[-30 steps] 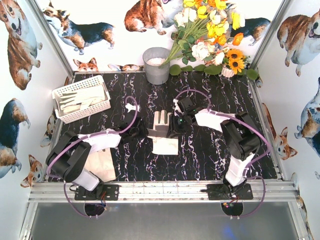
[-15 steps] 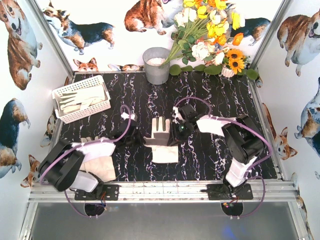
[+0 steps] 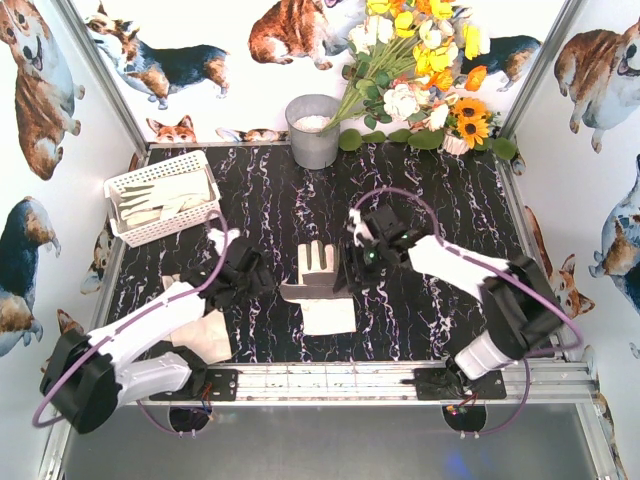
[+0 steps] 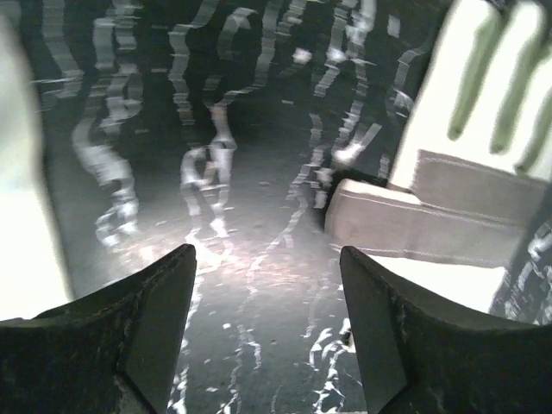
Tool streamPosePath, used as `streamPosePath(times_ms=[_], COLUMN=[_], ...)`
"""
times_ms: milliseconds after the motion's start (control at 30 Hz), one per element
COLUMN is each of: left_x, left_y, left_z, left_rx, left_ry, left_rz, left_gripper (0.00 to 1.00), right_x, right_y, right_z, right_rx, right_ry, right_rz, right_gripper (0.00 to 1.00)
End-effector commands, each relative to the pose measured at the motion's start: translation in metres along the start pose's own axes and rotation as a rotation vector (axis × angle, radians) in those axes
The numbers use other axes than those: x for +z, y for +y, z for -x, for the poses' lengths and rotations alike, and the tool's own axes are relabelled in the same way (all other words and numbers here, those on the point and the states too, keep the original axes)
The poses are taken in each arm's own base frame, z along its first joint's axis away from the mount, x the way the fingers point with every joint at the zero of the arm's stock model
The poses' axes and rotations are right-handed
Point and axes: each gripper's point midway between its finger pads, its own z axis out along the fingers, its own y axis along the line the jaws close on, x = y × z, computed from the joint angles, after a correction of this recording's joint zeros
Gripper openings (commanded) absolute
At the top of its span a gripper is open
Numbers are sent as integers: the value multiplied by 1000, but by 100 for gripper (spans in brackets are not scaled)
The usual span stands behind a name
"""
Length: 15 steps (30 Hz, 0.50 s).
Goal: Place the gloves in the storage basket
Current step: Adjust the glove at the center of the board, then move the glove to the center of the board.
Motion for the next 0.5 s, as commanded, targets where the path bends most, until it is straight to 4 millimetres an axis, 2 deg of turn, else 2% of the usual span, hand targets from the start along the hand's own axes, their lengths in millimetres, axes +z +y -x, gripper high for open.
streamPosePath(times_ms=[0, 100, 200, 400, 467], left_x=[-34, -38, -31, -11, -3], left_y=[83, 103, 114, 130, 132], left_z=[3, 8, 10, 9, 6], left_rx=[-58, -118, -153, -175, -173], left_ry=[-57, -88, -68, -21, 6], left_rz=[380, 453, 484, 524, 522], left_gripper=[61, 58, 58, 46, 39], right_x=[-41, -50, -52, -59, -60], right_y=[43, 48, 45, 46, 46], right_z=[38, 42, 42, 43, 42], right_rx=[-115, -121, -112, -74, -70], right_ry=[-164, -188, -196, -235, -245], right_rz=[65, 82, 87, 133, 139], right_gripper=[53, 54, 53, 53, 53])
